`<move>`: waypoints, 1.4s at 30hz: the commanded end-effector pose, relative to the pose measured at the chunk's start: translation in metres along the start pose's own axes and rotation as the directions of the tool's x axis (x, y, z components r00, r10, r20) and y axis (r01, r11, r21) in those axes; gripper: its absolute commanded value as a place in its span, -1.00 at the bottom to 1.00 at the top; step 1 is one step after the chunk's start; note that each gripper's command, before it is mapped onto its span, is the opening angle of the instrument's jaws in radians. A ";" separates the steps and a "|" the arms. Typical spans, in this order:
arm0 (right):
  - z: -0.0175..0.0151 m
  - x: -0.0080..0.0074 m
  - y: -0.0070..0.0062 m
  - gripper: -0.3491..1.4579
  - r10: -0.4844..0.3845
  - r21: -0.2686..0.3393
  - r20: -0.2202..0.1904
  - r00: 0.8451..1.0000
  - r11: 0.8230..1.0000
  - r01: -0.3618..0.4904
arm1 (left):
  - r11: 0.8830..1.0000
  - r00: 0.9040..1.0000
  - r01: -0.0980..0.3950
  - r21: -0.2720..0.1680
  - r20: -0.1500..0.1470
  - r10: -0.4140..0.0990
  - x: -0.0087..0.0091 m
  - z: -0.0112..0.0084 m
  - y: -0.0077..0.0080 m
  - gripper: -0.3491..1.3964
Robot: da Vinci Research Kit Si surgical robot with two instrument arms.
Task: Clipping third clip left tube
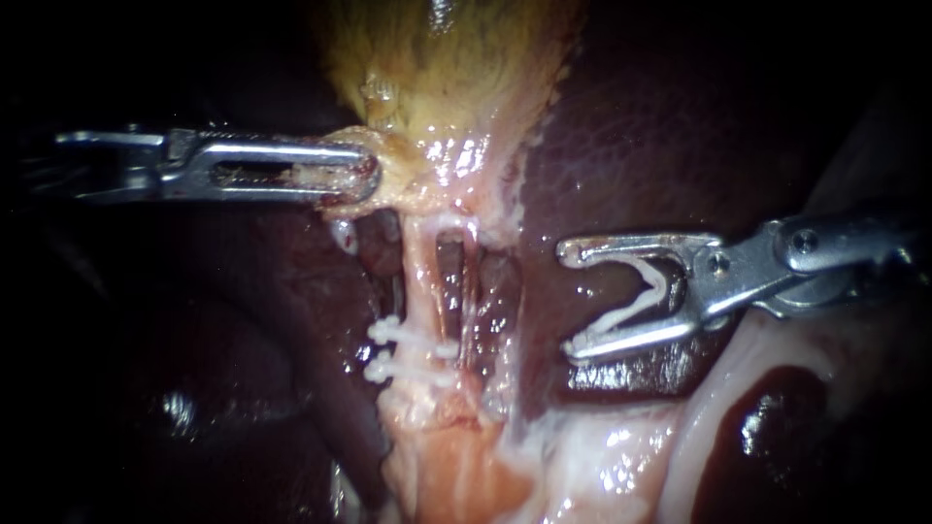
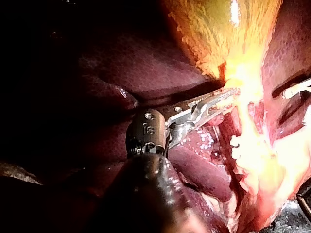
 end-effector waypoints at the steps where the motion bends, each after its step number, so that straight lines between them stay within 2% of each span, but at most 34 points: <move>1: 0.0000 0.0000 0.0000 -0.06 0.001 -0.001 0.000 1.000 1.000 -0.001 | 1.000 1.000 0.003 -0.003 0.001 -0.003 0.0005 -0.0006 0.0004 -1.00; 4: 0.0002 0.0001 0.0000 -0.06 0.001 -0.002 0.000 1.000 1.000 -0.001 | 1.000 1.000 0.013 -0.013 0.005 -0.013 0.0019 -0.0025 0.0018 -1.00; 7: 0.0005 0.0003 0.0000 -0.06 0.001 -0.003 0.000 1.000 1.000 -0.001 | 1.000 1.000 0.022 -0.016 -0.016 -0.022 0.0032 -0.0045 0.0031 -1.00; 12: 0.0025 0.0013 -0.0002 -0.06 0.019 0.013 -0.004 1.000 1.000 -0.019 | 1.000 0.999 0.017 -0.011 -0.027 -0.017 0.0041 -0.0061 0.0039 -1.00; 15: 0.0044 0.0022 -0.0002 -0.06 0.067 0.019 -0.007 0.998 0.998 -0.067 | 1.000 1.000 0.016 -0.011 -0.027 -0.016 0.0040 -0.0061 0.0038 -1.00; 18: 0.0067 0.0033 0.0001 -0.06 0.122 0.032 -0.034 0.992 0.992 -0.121 | 1.000 1.000 0.015 -0.010 -0.028 -0.015 0.0039 -0.0058 0.0036 -1.00; 23: 0.0100 0.0042 0.0013 -0.07 0.183 0.029 -0.052 0.982 0.983 -0.182 | 1.000 0.999 0.015 -0.009 -0.028 -0.015 0.0038 -0.0058 0.0036 -1.00; 28: 0.0125 0.0033 0.0024 -0.07 0.208 0.038 -0.051 0.977 0.978 -0.207 | 1.000 0.999 0.015 -0.009 -0.028 -0.015 0.0038 -0.0057 0.0036 -1.00; 35: 0.0150 0.0006 0.0039 -0.07 0.220 0.031 -0.051 0.974 0.975 -0.219 | 1.000 0.999 0.015 -0.009 -0.028 -0.015 0.0038 -0.0057 0.0036 -1.00; 39: 0.0165 0.0008 0.0047 -0.07 0.222 0.044 -0.047 0.974 0.975 -0.220 | 1.000 0.999 0.015 -0.008 -0.029 -0.015 0.0038 -0.0055 0.0037 -1.00; 42: 0.0182 0.0016 0.0051 -0.07 0.231 0.061 -0.085 0.969 0.972 -0.226 | 1.000 0.999 0.015 -0.007 -0.030 -0.015 0.0038 -0.0054 0.0038 -1.00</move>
